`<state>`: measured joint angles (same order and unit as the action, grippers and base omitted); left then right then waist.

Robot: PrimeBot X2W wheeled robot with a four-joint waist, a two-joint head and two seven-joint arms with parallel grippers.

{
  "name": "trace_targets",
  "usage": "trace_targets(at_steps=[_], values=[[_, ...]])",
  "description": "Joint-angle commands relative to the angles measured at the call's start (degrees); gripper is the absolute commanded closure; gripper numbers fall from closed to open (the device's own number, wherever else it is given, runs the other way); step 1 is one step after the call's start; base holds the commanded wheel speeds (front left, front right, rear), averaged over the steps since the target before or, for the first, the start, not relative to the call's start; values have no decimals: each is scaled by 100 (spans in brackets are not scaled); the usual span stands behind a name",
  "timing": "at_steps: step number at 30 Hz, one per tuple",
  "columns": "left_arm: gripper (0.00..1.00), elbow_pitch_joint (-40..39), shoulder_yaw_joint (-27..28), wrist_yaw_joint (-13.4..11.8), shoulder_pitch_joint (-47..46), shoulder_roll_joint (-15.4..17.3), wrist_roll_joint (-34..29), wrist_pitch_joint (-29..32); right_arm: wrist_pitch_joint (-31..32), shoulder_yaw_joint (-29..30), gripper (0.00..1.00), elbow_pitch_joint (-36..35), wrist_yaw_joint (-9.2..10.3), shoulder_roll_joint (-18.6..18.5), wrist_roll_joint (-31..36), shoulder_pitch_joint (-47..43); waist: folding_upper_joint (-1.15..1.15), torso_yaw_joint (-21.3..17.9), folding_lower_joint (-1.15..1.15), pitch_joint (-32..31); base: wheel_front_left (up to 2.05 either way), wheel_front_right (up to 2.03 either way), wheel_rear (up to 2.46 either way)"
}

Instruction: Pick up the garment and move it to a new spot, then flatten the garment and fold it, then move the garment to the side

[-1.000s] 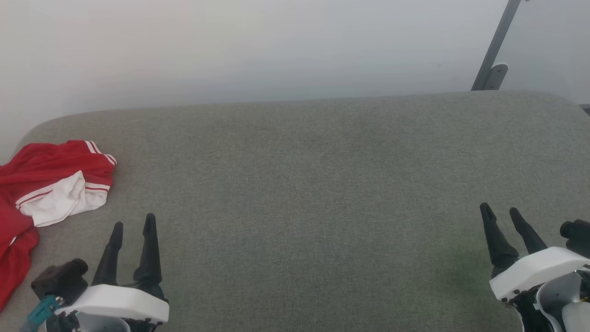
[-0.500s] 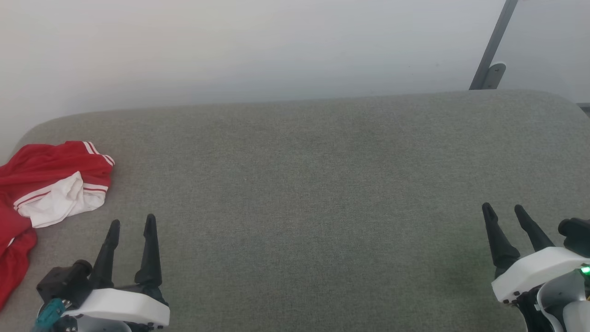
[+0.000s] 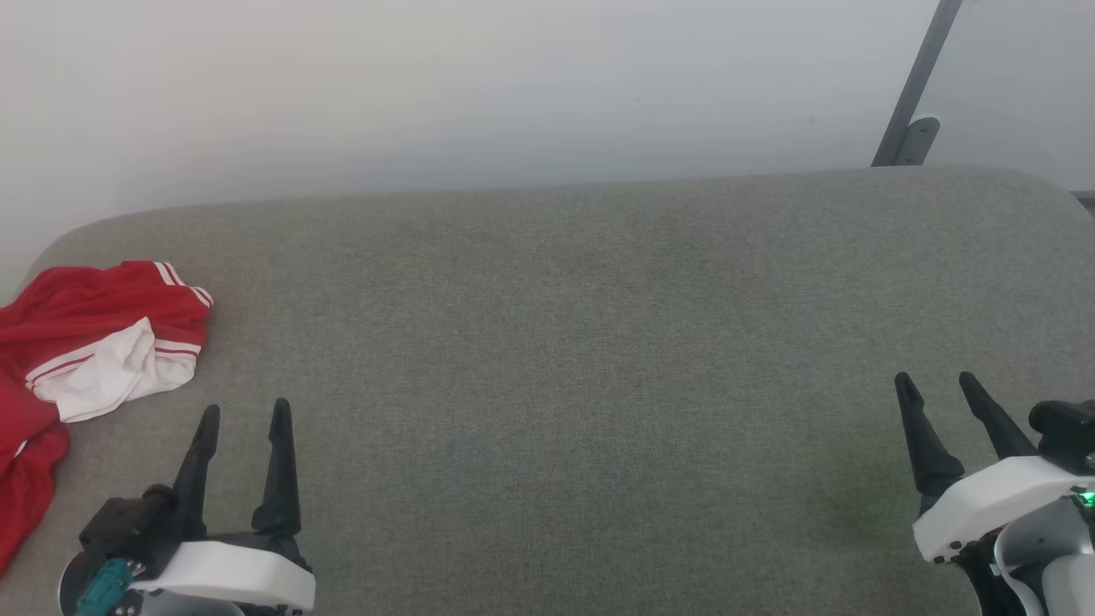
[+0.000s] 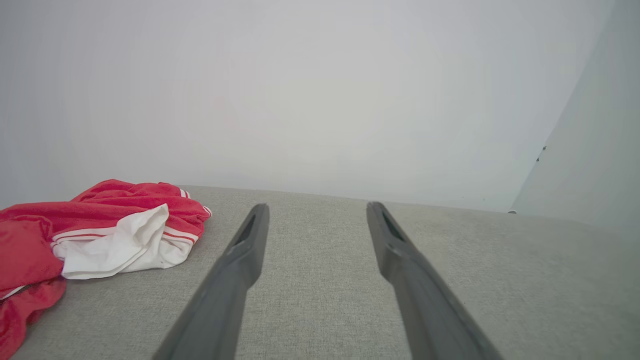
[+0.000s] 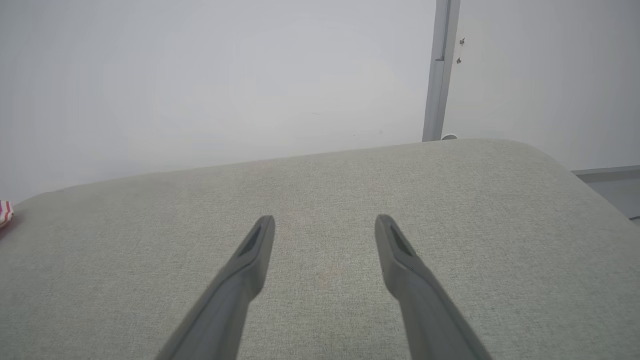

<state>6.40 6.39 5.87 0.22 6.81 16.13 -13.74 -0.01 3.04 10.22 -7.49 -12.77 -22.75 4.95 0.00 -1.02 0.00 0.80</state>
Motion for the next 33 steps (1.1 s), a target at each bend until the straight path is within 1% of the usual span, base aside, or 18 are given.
trace_targets(at_steps=[1, 12, 27, 33], values=[[0, -31, 26, 34, 58, -5, -169, -48, -43, -14, 0, -37, 0, -35, 111, -19, 0, 1, 0, 2, 0, 0, 0], [0, -19, 81, 74, 83, -24, -574, -161, -97, -25, 0, -89, 0, -83, 466, -25, 0, -1, 0, -18, 0, 0, 0], [0, 113, 98, 123, 5, -42, -461, -153, -152, -2, 0, -147, 0, -50, 422, -68, 0, 35, 0, -15, 0, 0, 0], [0, 267, 200, 130, -135, -29, -366, -153, -129, -76, 0, -183, 0, -71, 385, -29, 0, 286, 0, -36, 0, 0, 0]])
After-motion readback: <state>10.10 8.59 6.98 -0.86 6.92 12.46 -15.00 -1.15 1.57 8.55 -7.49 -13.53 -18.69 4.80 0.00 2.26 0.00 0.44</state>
